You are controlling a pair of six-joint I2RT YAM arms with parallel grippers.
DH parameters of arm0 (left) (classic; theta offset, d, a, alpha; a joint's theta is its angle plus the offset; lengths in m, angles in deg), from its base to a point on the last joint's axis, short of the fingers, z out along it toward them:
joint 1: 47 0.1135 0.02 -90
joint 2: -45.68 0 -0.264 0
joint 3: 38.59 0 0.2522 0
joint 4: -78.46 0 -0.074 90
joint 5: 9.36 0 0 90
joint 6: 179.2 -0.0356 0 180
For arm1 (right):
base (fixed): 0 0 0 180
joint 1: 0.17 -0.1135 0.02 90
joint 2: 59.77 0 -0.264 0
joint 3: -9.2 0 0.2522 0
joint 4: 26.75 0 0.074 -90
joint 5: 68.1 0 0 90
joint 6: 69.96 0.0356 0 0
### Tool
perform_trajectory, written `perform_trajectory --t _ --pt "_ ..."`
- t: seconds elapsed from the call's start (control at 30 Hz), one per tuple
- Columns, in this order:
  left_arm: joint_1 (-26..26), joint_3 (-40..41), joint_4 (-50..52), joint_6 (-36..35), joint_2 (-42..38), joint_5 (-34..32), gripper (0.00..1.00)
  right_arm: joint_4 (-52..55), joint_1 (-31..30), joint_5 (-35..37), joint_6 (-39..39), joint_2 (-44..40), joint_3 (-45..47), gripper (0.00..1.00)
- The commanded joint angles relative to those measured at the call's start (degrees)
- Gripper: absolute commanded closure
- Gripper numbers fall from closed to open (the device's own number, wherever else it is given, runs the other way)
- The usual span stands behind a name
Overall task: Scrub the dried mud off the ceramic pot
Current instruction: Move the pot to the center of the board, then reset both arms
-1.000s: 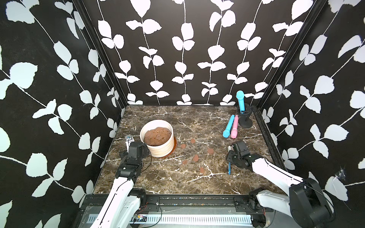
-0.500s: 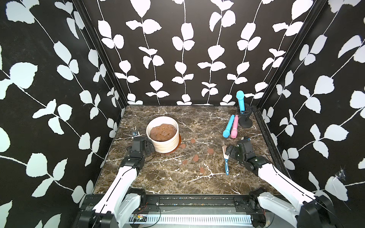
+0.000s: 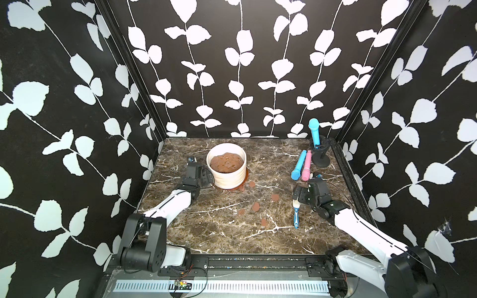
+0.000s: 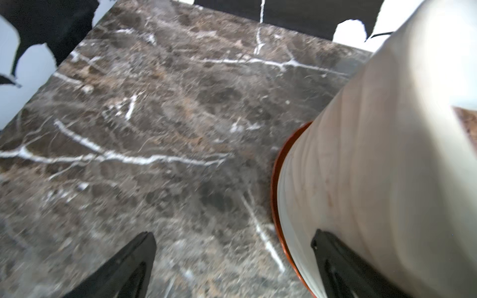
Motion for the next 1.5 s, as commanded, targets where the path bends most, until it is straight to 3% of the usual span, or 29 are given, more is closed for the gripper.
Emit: perform_trajectory --t 0.0,0.13,0.23,0.33,0.4,0.43,0.53,0.6,0.63,0.77,0.83,0.97,1.07,1.17,1.23,1.3,1.4,1.47 --pt "-1.2 -5.0 -6.3 -2.5 2.8 2.5 0.01 -3.2 0.0 0.2 -2.6 0.1 -0.1 0.0" --pt "-1.2 -7.9 -8.0 -3.8 7.2 6.5 0.01 -5.7 0.0 0.0 -5.3 0.0 1.3 0.0" --pt "-1.2 -5.5 -11.1 -3.7 5.3 12.2 0.02 -9.5 0.0 0.4 -10.9 -0.4 3.7 0.0" --pt "-1.2 -0.5 -10.7 -7.2 0.0 9.4 0.02 -11.7 0.1 2.6 -15.8 -1.7 4.7 0.0" --pt "-1.2 0.1 -2.9 -10.3 -5.3 8.1 0.01 -13.5 0.1 5.3 -15.7 -2.0 5.2 0.0" --pt "-1.4 0.4 0.9 -11.0 -8.3 6.0 0.02 -14.7 0.1 5.9 -16.2 -2.1 5.4 0.0" --pt "-1.7 3.3 9.1 -7.1 -16.8 -8.8 0.01 -16.4 0.1 6.6 -23.5 -2.1 3.6 0.0" --pt "-1.6 5.3 10.2 -6.1 -19.7 -18.0 0.02 -14.4 0.1 12.0 -27.5 -1.0 1.5 0.0" --pt "-1.6 6.6 9.1 -8.1 -20.5 -19.2 0.01 -14.6 0.2 14.6 -29.9 -0.2 0.8 0.0" --pt "-1.5 16.0 -10.0 -25.7 -20.1 -11.5 0.02 -20.0 1.8 16.2 -40.5 5.2 0.5 0.0" --pt "0.0 19.9 -20.5 -26.6 -17.3 -8.7 0.01 -26.1 4.4 13.1 -40.2 7.2 2.7 0.0" --pt "3.4 21.7 -32.4 -30.4 -9.3 3.8 0.01 -41.3 10.1 5.5 -38.4 11.4 8.7 0.0" --pt "4.9 24.0 -44.7 -30.4 -2.3 5.1 0.02 -56.5 13.4 -0.6 -39.1 16.8 11.9 0.0" --pt "7.5 27.2 -59.5 -28.5 6.4 6.0 0.01 -56.3 16.3 -1.5 -36.2 22.4 9.5 0.0" --pt "9.8 27.3 -65.9 -27.3 11.4 10.5 0.02 -60.6 18.9 -3.3 -33.6 26.0 9.8 0.0" --pt "10.2 26.2 -58.2 -26.8 8.3 11.0 0.02 -60.2 19.8 -4.1 -32.9 26.5 10.2 0.0" --pt "12.7 23.9 -57.1 -24.9 10.2 14.3 0.02 -60.9 19.7 -3.0 -32.6 26.6 9.9 0.01" --pt "13.8 21.9 -51.0 -23.6 8.9 15.5 0.01 -58.4 19.7 -3.3 -32.7 26.0 9.4 0.0"
